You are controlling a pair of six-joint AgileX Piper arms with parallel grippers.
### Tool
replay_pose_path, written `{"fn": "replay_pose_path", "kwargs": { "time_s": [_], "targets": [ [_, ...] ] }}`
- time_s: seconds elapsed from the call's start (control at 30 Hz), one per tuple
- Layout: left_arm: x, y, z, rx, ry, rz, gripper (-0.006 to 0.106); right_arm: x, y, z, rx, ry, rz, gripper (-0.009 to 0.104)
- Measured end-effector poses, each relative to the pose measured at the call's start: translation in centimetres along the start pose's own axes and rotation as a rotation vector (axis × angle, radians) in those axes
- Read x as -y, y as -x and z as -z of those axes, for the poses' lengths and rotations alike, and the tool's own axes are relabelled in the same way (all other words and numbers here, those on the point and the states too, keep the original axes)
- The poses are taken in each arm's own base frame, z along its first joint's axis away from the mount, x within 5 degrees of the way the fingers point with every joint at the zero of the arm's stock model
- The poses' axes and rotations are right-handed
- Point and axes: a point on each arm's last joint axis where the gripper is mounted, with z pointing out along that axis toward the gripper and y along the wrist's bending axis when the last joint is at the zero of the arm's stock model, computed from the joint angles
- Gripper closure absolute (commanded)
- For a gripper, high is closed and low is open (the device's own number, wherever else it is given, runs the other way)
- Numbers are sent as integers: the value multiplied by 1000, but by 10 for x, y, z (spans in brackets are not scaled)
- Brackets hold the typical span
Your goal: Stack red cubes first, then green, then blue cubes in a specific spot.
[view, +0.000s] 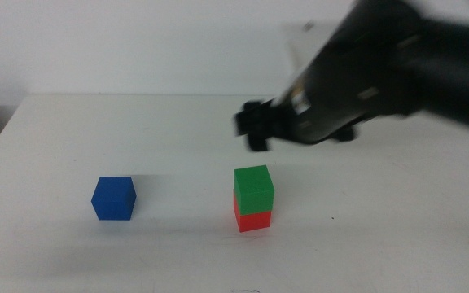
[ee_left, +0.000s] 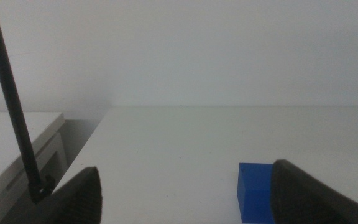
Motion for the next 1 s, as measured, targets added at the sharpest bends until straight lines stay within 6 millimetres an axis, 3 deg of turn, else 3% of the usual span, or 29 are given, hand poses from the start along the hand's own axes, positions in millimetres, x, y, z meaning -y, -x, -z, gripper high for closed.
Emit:
{"fn": "replay_pose_path", "kwargs": {
  "time_s": [0.2,0.33,0.5,0.7,0.87,1.0],
  "targets": [
    [0,0,0,0,0,0,10,35,-7,71,-40,-75,99,1],
    [0,0,0,0,0,0,10,52,-15,102,-18,-64,194,1],
    [0,0,0,0,0,0,10,86,-45,137,15,-38,288,1],
    [0,0,0,0,0,0,10,118,-85,163,93,81,363,1],
    [0,0,0,0,0,0,10,119,-111,177,161,254,450,1],
    [0,0,0,0,0,0,10,121,-117,180,188,278,468,1]
  ]
}}
